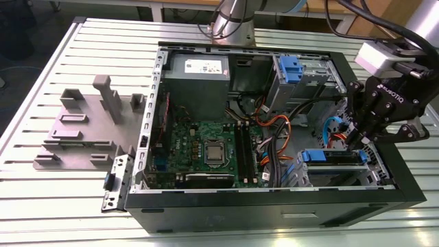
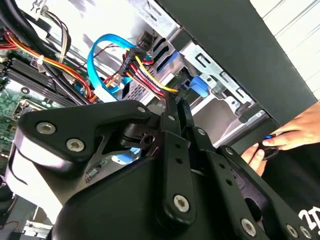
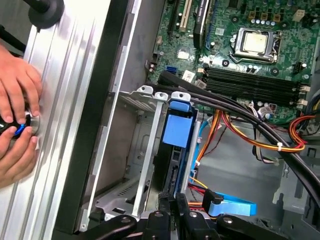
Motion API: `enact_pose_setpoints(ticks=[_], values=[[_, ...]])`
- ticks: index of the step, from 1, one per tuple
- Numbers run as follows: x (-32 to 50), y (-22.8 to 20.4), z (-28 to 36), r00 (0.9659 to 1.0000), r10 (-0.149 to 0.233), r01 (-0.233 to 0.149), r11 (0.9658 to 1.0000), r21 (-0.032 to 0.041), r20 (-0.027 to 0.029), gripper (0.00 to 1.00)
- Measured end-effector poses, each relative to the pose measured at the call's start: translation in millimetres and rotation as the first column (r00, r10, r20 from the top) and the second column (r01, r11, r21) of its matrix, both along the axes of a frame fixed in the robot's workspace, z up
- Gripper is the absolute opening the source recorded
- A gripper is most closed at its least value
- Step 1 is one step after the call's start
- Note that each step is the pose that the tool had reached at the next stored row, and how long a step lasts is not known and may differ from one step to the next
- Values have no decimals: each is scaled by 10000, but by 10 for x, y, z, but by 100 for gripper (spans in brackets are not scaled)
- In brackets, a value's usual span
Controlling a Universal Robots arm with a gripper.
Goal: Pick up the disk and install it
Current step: 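Insert the first disk wire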
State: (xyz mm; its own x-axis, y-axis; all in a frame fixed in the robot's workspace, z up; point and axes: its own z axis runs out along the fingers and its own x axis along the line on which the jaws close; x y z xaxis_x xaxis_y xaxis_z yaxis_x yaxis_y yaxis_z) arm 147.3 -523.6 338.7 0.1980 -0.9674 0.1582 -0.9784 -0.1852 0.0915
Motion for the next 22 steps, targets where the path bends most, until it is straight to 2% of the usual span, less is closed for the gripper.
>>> enact_pose_setpoints(ticks=[3,7,9,13,18,22], values=[[-1,-3,-8,9999,-120,120,9999,65,1,17],[-1,-17,-15,9998,-197,197,9995,229,-2,17],[-1,-37,-20,9998,-222,222,9994,272,-3,17],[-5,-90,-32,9997,-253,253,9993,288,-1,17],[-17,-95,-47,9990,-450,449,9986,294,17,17],[-65,-95,-54,9985,-538,537,9981,317,29,17]])
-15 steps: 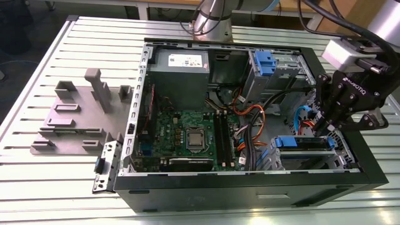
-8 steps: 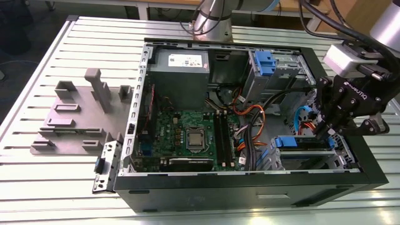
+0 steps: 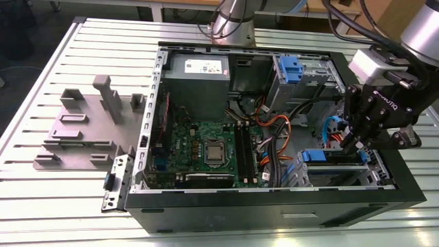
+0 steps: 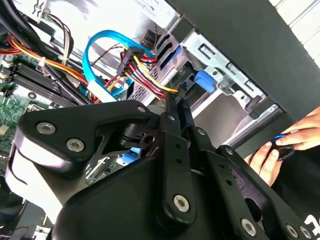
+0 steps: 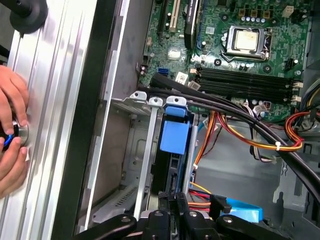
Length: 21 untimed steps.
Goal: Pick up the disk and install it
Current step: 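Insert the first disk wire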
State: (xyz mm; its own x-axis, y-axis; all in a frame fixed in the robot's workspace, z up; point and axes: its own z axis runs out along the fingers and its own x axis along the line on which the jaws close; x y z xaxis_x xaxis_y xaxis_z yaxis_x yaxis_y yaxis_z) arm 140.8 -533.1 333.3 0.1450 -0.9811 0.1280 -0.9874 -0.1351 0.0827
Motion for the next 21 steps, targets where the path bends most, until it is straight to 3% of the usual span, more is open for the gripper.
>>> enact_pose_setpoints(ticks=[7,12,14,18,21], values=[[-5,-2,-6,9999,-138,138,9999,103,30,17],[-5,-3,-7,9991,-409,408,9991,107,79,17],[-6,-3,-7,9988,-473,471,9988,111,140,17],[-24,-3,-6,9982,-490,486,9987,121,335,17],[-52,-9,-7,9979,-491,484,9987,180,422,17]])
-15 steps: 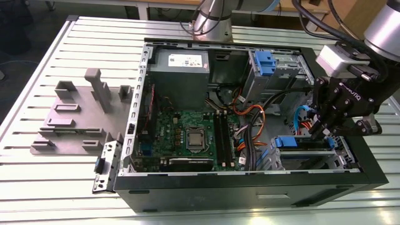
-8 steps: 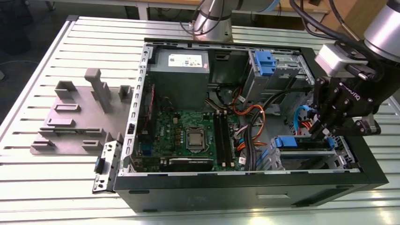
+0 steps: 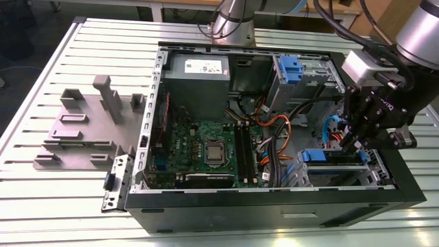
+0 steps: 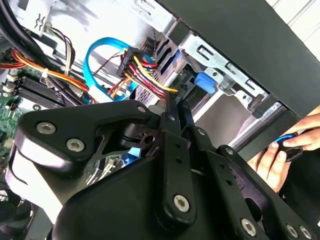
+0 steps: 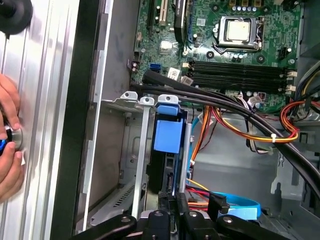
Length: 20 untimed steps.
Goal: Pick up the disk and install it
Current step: 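Insert the first disk wire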
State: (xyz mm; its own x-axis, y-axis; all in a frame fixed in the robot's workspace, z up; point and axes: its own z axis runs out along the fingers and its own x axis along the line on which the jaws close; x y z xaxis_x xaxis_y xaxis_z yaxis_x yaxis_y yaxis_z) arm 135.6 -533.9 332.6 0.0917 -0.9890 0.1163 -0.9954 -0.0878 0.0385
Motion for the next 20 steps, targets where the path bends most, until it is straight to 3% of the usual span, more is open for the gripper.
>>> enact_pose_setpoints(ticks=[3,9,14,17,20], values=[[-13,-5,0,10000,-15,15,10000,63,24,17],[-14,-15,-3,9999,-136,135,9999,63,32,17],[-13,-15,-3,9989,-456,456,9989,63,53,17],[-13,-16,-3,9985,-538,537,9985,66,96,17],[-16,-16,-3,9984,-544,543,9985,70,182,17]])
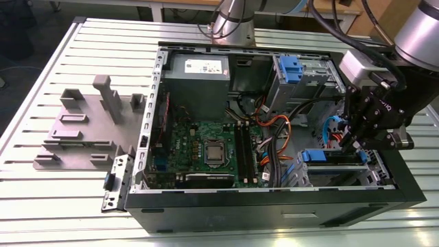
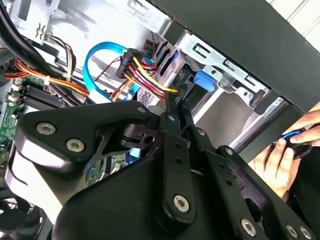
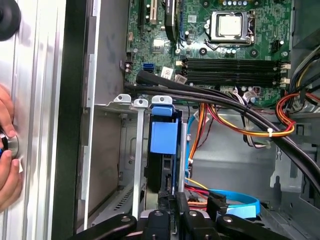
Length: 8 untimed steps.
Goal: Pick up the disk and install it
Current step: 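Insert the first disk wire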
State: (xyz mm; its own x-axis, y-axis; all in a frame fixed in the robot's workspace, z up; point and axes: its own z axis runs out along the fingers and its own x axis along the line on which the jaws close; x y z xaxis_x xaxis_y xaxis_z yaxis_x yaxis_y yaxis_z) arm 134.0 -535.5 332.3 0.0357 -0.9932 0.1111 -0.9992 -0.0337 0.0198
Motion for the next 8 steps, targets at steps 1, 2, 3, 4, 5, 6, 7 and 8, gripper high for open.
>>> enact_pose_setpoints(ticks=[1,2,3,4,5,6,7,8], values=[[-5,0,0,10000,1,-1,10000,-1,26,17],[-12,-1,0,10000,1,-1,10000,0,48,17],[-16,-3,0,10000,0,0,10000,1,65,17],[-16,-6,0,10000,1,-1,10000,0,72,17],[-16,-9,-1,10000,-2,2,10000,1,75,17],[-17,-13,0,10000,-8,8,10000,1,77,17],[-18,-17,0,10000,-16,16,10000,0,78,17],[-19,-20,0,10000,-23,23,10000,0,79,17]])
